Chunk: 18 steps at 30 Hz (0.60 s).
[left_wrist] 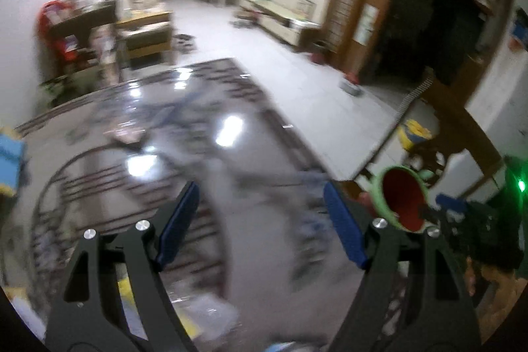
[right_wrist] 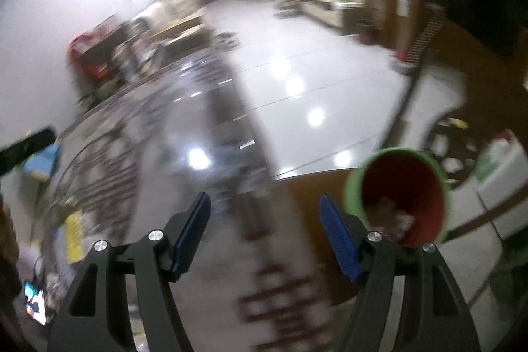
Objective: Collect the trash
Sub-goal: 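Grasp the crumpled paper with the left tool while the right tool grasps the toothpaste box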
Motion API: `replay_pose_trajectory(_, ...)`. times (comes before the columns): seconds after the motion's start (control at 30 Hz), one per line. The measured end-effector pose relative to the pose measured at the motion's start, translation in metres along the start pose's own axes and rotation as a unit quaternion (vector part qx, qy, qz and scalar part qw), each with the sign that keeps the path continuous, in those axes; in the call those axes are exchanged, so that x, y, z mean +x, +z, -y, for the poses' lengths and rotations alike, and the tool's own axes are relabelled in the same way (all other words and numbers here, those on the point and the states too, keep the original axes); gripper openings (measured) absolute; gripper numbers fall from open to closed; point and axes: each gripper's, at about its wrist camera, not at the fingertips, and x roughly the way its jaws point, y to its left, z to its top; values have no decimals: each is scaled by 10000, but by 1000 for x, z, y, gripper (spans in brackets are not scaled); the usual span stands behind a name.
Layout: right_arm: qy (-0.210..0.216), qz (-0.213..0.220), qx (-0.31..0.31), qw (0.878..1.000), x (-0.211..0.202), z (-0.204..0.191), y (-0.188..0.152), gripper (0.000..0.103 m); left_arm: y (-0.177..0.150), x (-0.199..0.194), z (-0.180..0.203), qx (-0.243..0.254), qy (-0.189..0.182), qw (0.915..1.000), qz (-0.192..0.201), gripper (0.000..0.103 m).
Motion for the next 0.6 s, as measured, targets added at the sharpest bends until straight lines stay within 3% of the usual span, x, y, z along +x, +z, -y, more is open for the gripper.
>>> replay_pose_trajectory(0.17, 822, -544, -681, 9928, 28, -99, -22, 67, -19, -30, -83, -525, 537, 9972, 40, 75)
replay_pose_trajectory(0.33, 1750, -1079, -1487, 9673, 42, -205, -57, 60, -36, -43, -143, -966, 863, 9916, 2, 75)
replay_pose_trajectory(0.43, 1925, -1329, -1987, 9518, 52, -254, -79, 60, -47, -46, -177, -1170, 1001, 9881, -38, 75)
replay_pose_trajectory(0.6, 1876, -1634, -2399, 9384, 75, -298, -100, 61, -61, -46, -215, -1473, 1082, 9831, -74, 75)
